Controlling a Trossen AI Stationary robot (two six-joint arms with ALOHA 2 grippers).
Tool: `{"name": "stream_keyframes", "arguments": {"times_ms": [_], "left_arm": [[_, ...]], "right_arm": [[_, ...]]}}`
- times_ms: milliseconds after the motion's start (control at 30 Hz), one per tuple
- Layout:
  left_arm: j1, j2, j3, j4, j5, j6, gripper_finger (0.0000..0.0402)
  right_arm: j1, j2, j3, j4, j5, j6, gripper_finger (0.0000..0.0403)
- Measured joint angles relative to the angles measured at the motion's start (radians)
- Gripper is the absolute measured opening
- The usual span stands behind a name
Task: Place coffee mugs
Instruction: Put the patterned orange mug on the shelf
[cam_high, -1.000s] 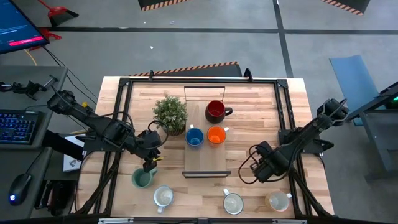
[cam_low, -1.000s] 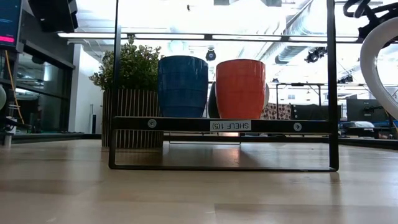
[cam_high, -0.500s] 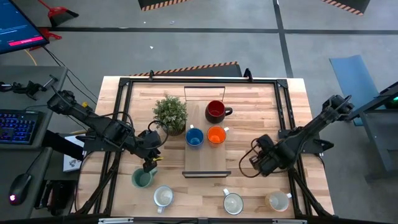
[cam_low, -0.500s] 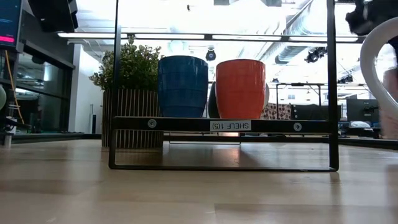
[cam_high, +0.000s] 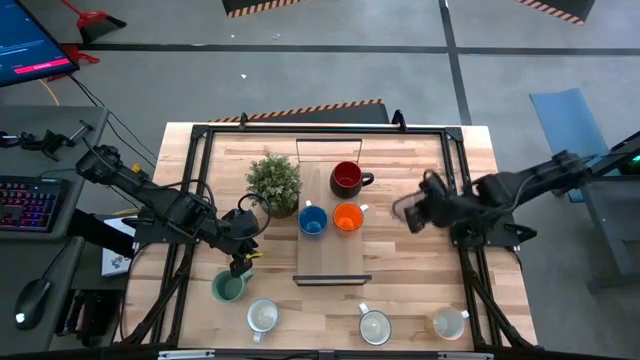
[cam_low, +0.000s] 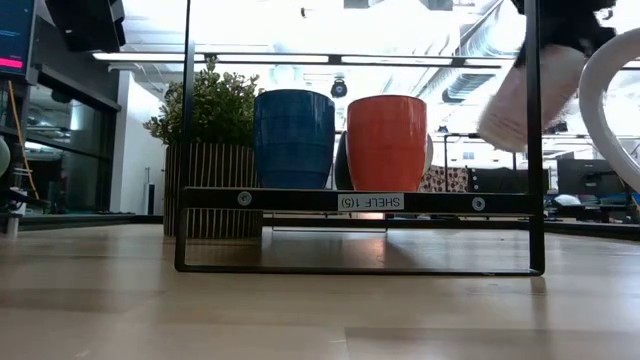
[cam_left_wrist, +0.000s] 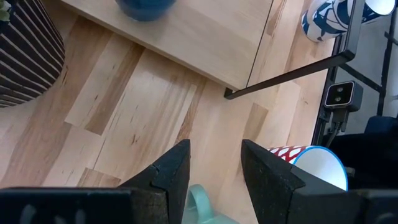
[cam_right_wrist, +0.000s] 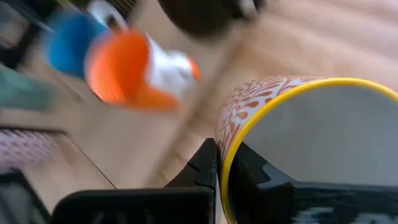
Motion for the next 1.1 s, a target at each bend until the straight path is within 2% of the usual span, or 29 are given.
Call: {"name": "stream_keyframes", "arguments": {"times_ms": [100, 233, 333, 433, 767, 933, 1100], "left_arm": [[0.0, 0.0, 0.0, 0.0, 0.0, 0.0, 0.0133], [0.0, 0.0, 0.0, 0.0, 0.0, 0.005, 0.0133], [0.0, 0.0, 0.0, 0.0, -0.001, 0.025, 0.0133], [0.0, 0.001, 0.0, -0.001, -0.001, 0.035, 0.0133], [0.001, 0.001, 0.0, -0.002, -0.026, 0.071, 0.0133], [0.001, 0.001, 0.0, -0.002, -0.027, 0.07, 0.0133], [0.001, 0.001, 0.0, -0.002, -0.027, 0.07, 0.0133]], "right_arm": [[-0.089, -0.041, 0.0, 0.096, 0.001, -0.133, 0.0], [-0.215, -0.055, 0.008, 0.232, -0.062, -0.304, 0.0], [-0.305, -0.026, 0.077, 0.277, -0.114, -0.438, 0.0], [-0.389, 0.028, 0.193, 0.251, -0.129, -0.575, 0.0], [-0.65, 0.378, 0.672, -0.069, -0.295, -0.905, 0.0], [-0.703, 0.565, 0.87, -0.107, -0.407, -1.025, 0.0], [-0.71, 0.744, 1.04, -0.165, -0.485, -1.1, 0.0]]}}
